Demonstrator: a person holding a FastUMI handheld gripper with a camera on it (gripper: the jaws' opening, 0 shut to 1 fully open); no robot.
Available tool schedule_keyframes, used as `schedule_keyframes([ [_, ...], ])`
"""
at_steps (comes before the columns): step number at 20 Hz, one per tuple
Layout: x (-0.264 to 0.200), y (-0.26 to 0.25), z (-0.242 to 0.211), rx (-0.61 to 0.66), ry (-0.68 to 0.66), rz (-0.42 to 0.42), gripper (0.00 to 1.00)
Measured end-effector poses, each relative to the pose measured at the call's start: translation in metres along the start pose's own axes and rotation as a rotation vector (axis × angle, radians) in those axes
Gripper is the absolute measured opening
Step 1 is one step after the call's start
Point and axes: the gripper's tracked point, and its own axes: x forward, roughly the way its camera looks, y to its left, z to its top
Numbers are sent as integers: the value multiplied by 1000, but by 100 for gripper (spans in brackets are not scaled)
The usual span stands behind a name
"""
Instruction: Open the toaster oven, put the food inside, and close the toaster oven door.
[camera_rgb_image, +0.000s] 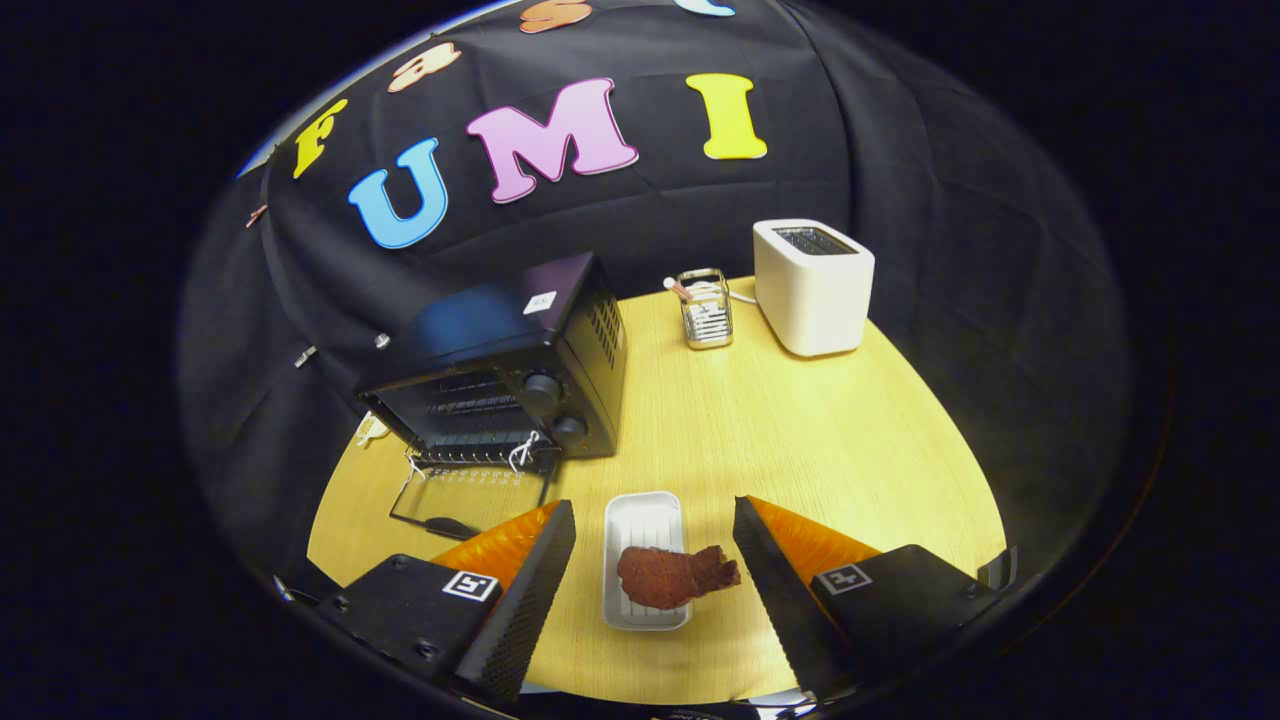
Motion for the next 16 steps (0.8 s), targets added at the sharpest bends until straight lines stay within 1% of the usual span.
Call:
schedule_keyframes([
  [4, 18, -18, -23, 8, 122, 71, 99],
  [6, 28, -25, -34, 33, 173, 106, 99],
  [9, 38, -32, -47, 80, 245, 147, 96],
  [11, 42, -29, -54, 121, 290, 194, 96],
  [12, 44, -30, -57, 140, 311, 209, 92],
  [13, 45, -29, -61, 155, 340, 226, 78],
  [15, 48, -30, -66, 169, 376, 242, 78],
  [16, 51, -32, -68, 175, 388, 240, 72],
])
